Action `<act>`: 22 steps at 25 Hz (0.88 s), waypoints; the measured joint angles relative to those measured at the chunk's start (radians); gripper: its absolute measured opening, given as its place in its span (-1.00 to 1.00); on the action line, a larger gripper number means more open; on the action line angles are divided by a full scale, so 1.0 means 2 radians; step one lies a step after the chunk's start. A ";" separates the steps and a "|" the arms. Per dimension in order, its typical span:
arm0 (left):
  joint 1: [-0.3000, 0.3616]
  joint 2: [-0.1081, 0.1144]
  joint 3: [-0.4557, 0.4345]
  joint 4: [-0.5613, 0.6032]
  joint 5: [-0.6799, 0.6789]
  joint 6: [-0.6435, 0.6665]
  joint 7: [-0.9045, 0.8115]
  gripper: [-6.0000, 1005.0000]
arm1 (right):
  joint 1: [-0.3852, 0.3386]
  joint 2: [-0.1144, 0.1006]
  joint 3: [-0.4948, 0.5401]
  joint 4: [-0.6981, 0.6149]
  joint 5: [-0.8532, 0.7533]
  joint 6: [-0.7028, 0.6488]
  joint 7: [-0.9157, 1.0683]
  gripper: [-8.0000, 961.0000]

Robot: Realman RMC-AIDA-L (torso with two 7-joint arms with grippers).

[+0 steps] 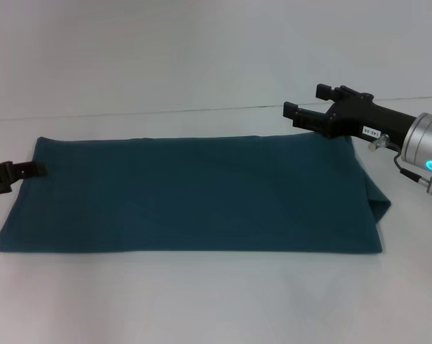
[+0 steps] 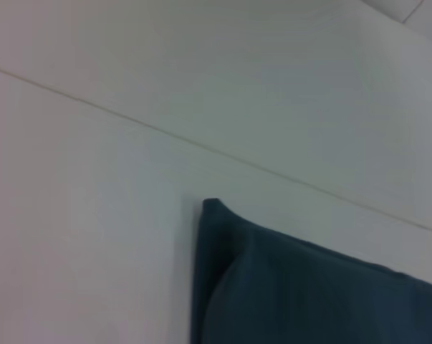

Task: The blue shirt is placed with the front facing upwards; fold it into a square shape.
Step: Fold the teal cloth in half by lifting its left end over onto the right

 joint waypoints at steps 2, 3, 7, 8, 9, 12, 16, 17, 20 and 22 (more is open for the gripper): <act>0.000 -0.003 0.002 0.000 0.010 -0.009 0.000 0.74 | 0.000 0.000 0.000 0.001 0.002 -0.003 0.000 0.96; 0.000 -0.006 0.004 -0.001 0.018 -0.015 0.000 0.74 | 0.000 0.001 0.000 0.002 0.002 -0.004 0.000 0.96; -0.003 -0.012 0.004 -0.001 0.033 -0.027 0.000 0.74 | 0.000 0.001 0.000 0.004 0.003 -0.008 0.000 0.96; -0.004 -0.014 0.004 -0.001 0.037 -0.030 0.000 0.74 | 0.000 0.001 0.000 0.004 0.003 -0.009 0.000 0.96; -0.005 -0.015 0.005 -0.001 0.041 -0.033 0.000 0.74 | 0.000 0.001 0.000 0.004 0.003 -0.010 0.000 0.96; -0.006 -0.016 0.005 -0.001 0.045 -0.036 0.000 0.74 | 0.000 0.001 0.000 0.005 0.004 -0.012 -0.001 0.96; -0.007 -0.017 0.003 0.001 0.046 -0.042 -0.004 0.74 | 0.000 0.001 0.000 0.006 0.004 -0.012 0.000 0.96; -0.007 -0.017 0.003 0.002 0.046 -0.043 -0.004 0.74 | 0.000 0.001 0.000 0.006 0.004 -0.012 0.000 0.96; -0.007 -0.017 0.001 0.004 0.046 -0.043 -0.006 0.74 | 0.000 0.001 0.000 0.006 0.007 -0.012 0.000 0.96; -0.007 -0.018 0.000 0.005 0.046 -0.044 -0.008 0.74 | 0.000 0.001 0.000 0.006 0.009 -0.012 0.000 0.96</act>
